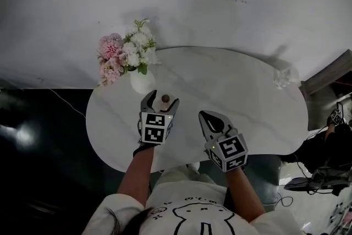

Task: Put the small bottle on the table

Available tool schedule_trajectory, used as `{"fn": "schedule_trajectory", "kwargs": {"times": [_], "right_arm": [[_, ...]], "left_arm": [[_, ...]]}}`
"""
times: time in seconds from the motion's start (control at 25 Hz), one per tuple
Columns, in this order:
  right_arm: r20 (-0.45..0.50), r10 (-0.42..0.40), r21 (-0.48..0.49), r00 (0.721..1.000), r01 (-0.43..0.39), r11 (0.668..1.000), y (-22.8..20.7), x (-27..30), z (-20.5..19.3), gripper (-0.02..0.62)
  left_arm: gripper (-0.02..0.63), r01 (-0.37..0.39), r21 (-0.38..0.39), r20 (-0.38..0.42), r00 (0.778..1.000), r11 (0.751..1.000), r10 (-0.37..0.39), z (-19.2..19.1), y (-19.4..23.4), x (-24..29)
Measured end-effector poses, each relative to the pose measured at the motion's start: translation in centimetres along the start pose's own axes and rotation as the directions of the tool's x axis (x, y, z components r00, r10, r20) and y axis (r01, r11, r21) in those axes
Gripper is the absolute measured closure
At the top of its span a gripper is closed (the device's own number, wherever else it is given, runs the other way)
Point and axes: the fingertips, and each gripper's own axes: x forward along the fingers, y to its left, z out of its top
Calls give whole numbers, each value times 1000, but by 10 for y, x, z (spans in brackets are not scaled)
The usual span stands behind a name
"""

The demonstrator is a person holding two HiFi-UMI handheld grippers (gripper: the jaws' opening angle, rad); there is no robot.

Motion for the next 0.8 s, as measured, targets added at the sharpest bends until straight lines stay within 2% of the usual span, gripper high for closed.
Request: {"fn": "schedule_trajectory", "kwargs": {"times": [0.36, 0.56, 0.8], "right_arm": [[50, 51, -63, 997, -48, 997, 11, -20, 28, 601], [76, 77, -86, 994, -70, 994, 17, -29, 38, 601], [107, 75, -99, 991, -64, 993, 20, -38, 54, 601]], "left_arm": [[244, -83, -15, 83, 993, 996, 84, 22, 6, -56], [244, -139, -2, 140, 980, 990, 138, 35, 11, -86], [244, -173, 11, 193, 967, 985, 167, 50, 17, -115]]}}
